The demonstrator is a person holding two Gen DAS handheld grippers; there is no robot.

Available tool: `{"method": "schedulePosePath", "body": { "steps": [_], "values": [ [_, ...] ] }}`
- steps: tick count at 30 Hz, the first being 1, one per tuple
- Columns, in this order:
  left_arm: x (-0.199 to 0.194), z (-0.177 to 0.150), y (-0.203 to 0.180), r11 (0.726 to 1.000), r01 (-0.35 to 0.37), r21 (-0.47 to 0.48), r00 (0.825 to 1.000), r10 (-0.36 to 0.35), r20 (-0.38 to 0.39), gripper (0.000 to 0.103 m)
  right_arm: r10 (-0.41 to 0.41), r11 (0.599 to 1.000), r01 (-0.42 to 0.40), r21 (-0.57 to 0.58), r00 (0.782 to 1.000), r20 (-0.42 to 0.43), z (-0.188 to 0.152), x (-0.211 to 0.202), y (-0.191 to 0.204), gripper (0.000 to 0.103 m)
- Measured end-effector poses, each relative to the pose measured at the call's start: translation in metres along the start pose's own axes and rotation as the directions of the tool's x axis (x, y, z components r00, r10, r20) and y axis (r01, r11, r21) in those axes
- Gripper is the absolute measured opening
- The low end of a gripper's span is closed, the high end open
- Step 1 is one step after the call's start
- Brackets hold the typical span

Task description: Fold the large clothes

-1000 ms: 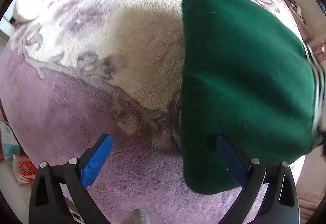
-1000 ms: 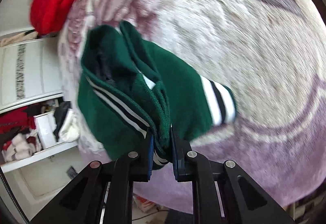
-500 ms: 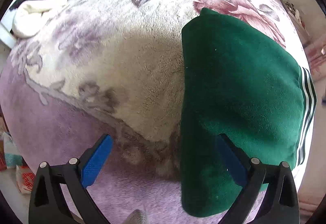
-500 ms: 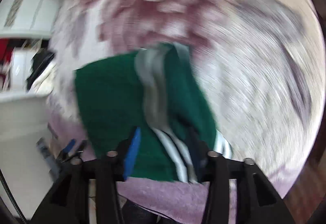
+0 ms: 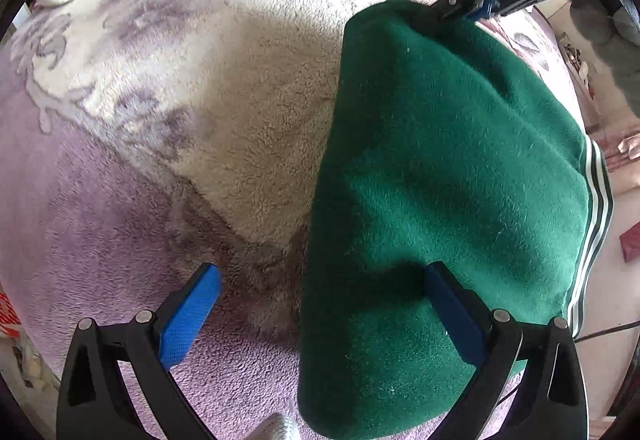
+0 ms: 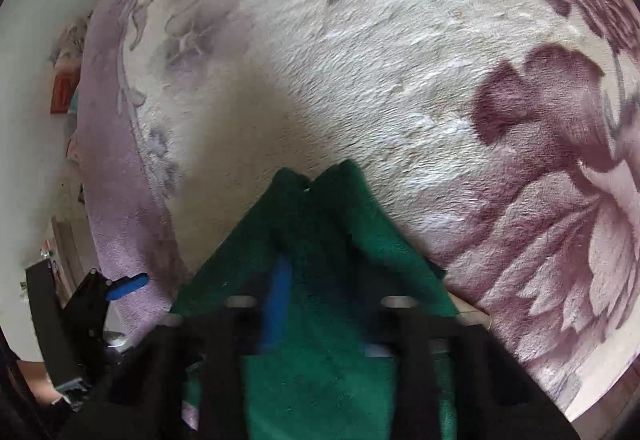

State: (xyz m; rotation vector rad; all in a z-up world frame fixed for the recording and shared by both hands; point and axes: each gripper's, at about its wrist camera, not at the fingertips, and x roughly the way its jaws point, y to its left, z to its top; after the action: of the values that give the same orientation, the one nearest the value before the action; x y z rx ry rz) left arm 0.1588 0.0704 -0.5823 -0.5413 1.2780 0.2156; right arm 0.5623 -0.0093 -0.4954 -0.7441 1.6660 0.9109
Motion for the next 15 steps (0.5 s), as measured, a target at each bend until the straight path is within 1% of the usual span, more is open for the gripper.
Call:
{"method": "schedulePosePath", "body": {
  "steps": [1, 2, 3, 4, 5, 6, 8, 9, 10, 11, 12, 13, 14, 15],
  "values": [
    [0.001, -0.001, 0.002, 1.000, 0.017, -0.007, 1.000, -0.017, 0.001, 0.103, 0.008, 0.999, -0.009, 0.049, 1.000, 0.013, 0.004, -0.002, -0.008, 0.011],
    [0.001, -0.003, 0.003, 0.999, 0.039, -0.013, 0.999, -0.039, 0.003, 0.103, 0.014, 0.994, -0.018, 0.108, 0.999, 0.032, 0.006, -0.005, -0.018, 0.011],
    [0.002, -0.005, 0.004, 0.998, 0.057, -0.016, 0.998, -0.057, 0.002, 0.103, 0.041, 0.978, -0.050, 0.205, 0.998, 0.048, 0.006, -0.007, -0.036, 0.011],
    [0.001, -0.006, 0.005, 0.997, 0.068, -0.019, 0.998, -0.068, -0.001, 0.103, 0.080, 0.958, -0.089, 0.272, 0.996, 0.045, 0.005, -0.002, -0.049, 0.011],
    [0.001, -0.007, 0.004, 0.998, 0.065, -0.016, 0.998, -0.065, -0.004, 0.103, 0.127, 0.934, -0.135, 0.331, 0.991, 0.044, 0.004, 0.003, -0.062, 0.011],
    [0.001, -0.008, 0.003, 0.998, 0.056, -0.005, 0.998, -0.056, -0.010, 0.103, 0.156, 0.917, -0.163, 0.364, 0.987, 0.049, 0.001, 0.004, -0.065, 0.011],
    [0.000, -0.010, 0.001, 0.999, 0.036, 0.023, 0.999, -0.036, -0.016, 0.103, 0.207, 0.909, -0.209, 0.360, 0.977, 0.043, 0.003, 0.000, -0.060, 0.012],
    [-0.001, -0.010, 0.002, 0.999, 0.035, 0.032, 0.999, -0.034, -0.013, 0.103, 0.232, 0.911, -0.226, 0.345, 0.972, 0.025, 0.006, -0.005, -0.057, 0.017],
    [-0.002, -0.011, 0.002, 0.999, 0.037, 0.038, 0.999, -0.037, -0.018, 0.103, 0.236, 0.914, -0.228, 0.335, 0.972, 0.019, 0.005, -0.012, -0.056, 0.021],
    [-0.004, -0.017, 0.004, 0.998, 0.039, 0.039, 0.999, -0.038, -0.020, 0.103, 0.230, 0.922, -0.231, 0.310, 0.972, 0.039, 0.011, -0.019, -0.054, 0.023],
    [-0.004, -0.017, 0.004, 0.998, 0.041, 0.041, 0.999, -0.040, -0.027, 0.103, 0.224, 0.931, -0.231, 0.284, 0.973, 0.056, 0.018, -0.023, -0.051, 0.036],
    [-0.003, -0.017, 0.003, 0.998, 0.039, 0.046, 0.999, -0.038, -0.032, 0.103, 0.220, 0.942, -0.227, 0.248, 0.974, 0.059, 0.026, -0.023, -0.046, 0.056],
    [-0.003, -0.018, 0.002, 0.998, 0.036, 0.052, 0.999, -0.034, -0.034, 0.103, 0.215, 0.952, -0.219, 0.213, 0.976, 0.039, 0.033, -0.019, -0.041, 0.064],
    [-0.003, -0.018, 0.000, 0.997, 0.029, 0.064, 0.999, -0.027, -0.037, 0.103, 0.210, 0.963, -0.207, 0.171, 0.978, 0.003, 0.042, -0.009, -0.033, 0.066]
  ]
}}
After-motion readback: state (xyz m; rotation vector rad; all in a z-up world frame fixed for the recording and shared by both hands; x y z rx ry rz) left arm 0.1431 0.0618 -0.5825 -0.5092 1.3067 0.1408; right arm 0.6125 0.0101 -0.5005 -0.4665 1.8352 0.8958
